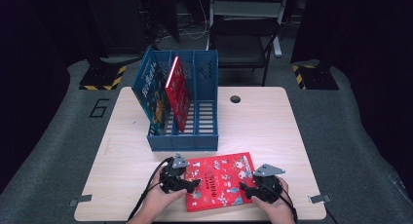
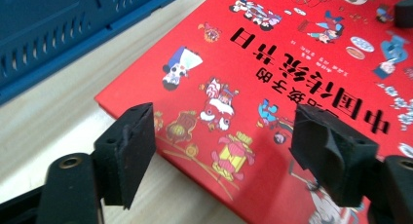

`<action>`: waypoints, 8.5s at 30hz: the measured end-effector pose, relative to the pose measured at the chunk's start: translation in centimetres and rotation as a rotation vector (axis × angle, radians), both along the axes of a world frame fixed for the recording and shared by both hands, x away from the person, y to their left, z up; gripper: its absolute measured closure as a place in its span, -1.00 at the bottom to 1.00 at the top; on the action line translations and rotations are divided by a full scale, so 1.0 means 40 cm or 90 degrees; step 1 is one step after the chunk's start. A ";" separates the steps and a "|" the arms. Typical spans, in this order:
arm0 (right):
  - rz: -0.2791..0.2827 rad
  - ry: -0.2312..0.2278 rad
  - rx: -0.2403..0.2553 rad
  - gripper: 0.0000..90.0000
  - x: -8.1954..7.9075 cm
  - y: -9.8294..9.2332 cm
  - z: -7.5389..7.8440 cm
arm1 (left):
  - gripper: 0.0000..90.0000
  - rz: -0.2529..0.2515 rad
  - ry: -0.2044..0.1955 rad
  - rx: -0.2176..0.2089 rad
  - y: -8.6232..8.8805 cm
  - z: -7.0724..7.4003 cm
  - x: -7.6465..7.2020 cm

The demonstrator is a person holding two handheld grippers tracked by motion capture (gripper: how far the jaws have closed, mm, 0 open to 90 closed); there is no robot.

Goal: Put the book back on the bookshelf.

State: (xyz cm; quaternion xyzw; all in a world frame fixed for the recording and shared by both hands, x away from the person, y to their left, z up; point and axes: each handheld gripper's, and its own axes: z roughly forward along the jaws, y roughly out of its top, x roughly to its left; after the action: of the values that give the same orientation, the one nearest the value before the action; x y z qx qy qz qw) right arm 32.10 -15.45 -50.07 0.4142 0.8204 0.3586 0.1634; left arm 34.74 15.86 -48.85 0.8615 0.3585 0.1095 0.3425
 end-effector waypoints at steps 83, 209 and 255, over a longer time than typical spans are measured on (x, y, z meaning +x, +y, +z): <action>-0.022 0.128 0.086 -0.44 0.001 -0.046 -0.009 | -0.75 0.027 0.091 -0.053 0.024 -0.034 -0.008; -0.029 0.136 0.007 0.46 -0.095 -0.150 0.018 | -0.30 -0.005 0.108 -0.085 -0.034 -0.028 -0.024; -0.099 0.133 0.008 0.58 -0.090 -0.198 0.007 | -0.51 -0.017 0.132 -0.135 -0.080 -0.028 -0.023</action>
State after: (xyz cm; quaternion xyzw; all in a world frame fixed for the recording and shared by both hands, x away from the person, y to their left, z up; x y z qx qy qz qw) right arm 28.52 -23.37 -49.78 0.5127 0.7961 0.3049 0.1014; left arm 33.81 12.67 -49.98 0.8320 0.3898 -0.0231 0.3940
